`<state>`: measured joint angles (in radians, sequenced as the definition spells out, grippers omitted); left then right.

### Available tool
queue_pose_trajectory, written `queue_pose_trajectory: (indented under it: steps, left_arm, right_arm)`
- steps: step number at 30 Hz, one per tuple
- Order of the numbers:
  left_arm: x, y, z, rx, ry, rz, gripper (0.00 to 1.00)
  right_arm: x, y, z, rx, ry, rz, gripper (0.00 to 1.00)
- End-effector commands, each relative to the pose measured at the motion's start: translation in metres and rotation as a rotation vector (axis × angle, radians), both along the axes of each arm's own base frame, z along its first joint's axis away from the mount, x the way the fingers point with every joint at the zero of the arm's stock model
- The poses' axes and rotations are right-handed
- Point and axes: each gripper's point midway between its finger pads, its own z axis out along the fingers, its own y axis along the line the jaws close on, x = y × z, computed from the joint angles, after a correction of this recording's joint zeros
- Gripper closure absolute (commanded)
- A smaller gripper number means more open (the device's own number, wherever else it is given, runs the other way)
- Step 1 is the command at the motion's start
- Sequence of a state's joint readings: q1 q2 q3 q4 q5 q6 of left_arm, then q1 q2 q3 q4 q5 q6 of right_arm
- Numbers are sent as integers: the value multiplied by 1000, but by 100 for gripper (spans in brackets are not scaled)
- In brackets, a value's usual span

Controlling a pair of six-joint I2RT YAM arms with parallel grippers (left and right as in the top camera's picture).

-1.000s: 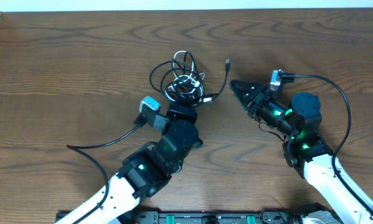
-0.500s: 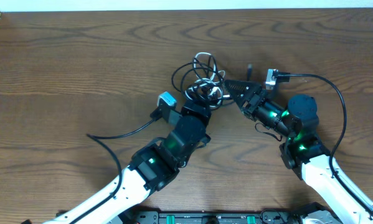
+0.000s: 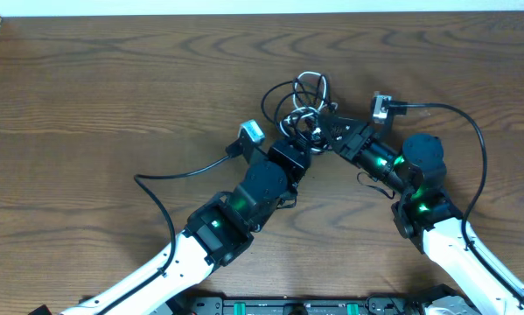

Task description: Untangle cables

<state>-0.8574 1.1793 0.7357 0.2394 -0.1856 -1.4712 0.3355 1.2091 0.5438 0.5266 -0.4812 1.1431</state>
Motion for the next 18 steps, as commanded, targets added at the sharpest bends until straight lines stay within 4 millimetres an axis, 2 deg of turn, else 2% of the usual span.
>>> queue_pose_trajectory:
  steps: [1,2,5,7,11,13,16,18]
  left_arm:
    - [-10,-13,4,71,-62,-122,91]
    - [-11,-14,3,94,-77,-139,89]
    - [-15,-15,-4,196,-120,-198,82]
    - [-19,-12,-17,275,-114,-224,74]
    - [-30,2,-55,445,-31,-275,72]
    - [-38,12,-73,510,35,-287,74]
    - [-48,32,-99,614,131,-282,92]
    - [-55,46,-112,680,183,-272,92]
  right_arm:
    - [8,-5,5,-34,-46,-43,94]
    - [9,-6,4,-42,-50,-56,99]
    - [12,-11,4,-48,-55,-72,99]
    - [15,-16,4,-48,-56,-86,99]
    - [22,-30,4,-49,-53,-123,99]
    - [24,-36,4,-48,-52,-132,99]
    - [27,-44,3,-48,-48,-148,99]
    - [28,-48,3,-47,-47,-153,99]
